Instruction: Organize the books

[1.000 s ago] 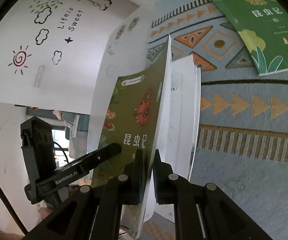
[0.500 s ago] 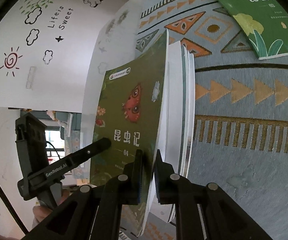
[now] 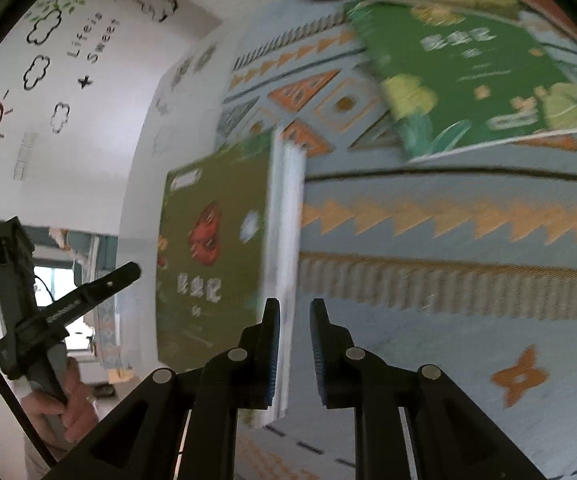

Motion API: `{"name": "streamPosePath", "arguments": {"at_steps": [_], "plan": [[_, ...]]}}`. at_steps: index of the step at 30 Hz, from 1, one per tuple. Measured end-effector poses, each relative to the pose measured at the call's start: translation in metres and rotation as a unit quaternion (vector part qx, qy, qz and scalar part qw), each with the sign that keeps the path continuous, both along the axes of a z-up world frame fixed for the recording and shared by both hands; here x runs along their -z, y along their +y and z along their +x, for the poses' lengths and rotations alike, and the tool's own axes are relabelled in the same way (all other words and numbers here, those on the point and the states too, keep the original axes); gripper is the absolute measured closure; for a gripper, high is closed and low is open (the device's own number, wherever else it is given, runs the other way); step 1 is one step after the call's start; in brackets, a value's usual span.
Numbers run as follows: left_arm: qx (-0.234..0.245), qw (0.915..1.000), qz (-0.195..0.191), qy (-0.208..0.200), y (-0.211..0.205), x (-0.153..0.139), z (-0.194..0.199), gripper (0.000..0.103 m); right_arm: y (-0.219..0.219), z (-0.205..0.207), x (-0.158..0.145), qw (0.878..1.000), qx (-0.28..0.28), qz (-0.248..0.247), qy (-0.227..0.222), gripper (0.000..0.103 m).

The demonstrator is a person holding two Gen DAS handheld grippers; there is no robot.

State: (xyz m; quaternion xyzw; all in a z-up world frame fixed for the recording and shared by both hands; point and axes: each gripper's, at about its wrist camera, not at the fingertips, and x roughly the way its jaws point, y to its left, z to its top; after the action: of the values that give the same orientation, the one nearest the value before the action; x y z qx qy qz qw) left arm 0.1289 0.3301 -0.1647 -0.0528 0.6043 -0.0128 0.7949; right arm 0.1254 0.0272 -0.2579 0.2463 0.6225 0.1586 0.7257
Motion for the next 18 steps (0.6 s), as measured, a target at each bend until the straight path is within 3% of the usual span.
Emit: {"name": "streamPosePath", "arguments": {"at_steps": [8, 10, 14, 18], "plan": [[0.08, 0.9965, -0.023, 0.0, -0.099, -0.001, 0.039, 0.069, -0.094, 0.016, -0.001, 0.997, 0.066, -0.019, -0.031, 0.088], [0.085, 0.9958, -0.032, 0.011, -0.123, 0.004, 0.049, 0.066, -0.128, 0.027, -0.006, 0.993, 0.09, -0.037, -0.059, 0.088], [0.1, 0.9936, -0.045, 0.026, -0.176, 0.022, 0.072, 0.066, -0.175, 0.056, 0.001, 0.989, 0.127, -0.026, -0.078, 0.088], [0.102, 0.9942, -0.013, 0.031, -0.222, 0.045, 0.09, 0.066, -0.19, 0.08, 0.008, 0.987, 0.115, -0.05, -0.096, 0.088]]}}
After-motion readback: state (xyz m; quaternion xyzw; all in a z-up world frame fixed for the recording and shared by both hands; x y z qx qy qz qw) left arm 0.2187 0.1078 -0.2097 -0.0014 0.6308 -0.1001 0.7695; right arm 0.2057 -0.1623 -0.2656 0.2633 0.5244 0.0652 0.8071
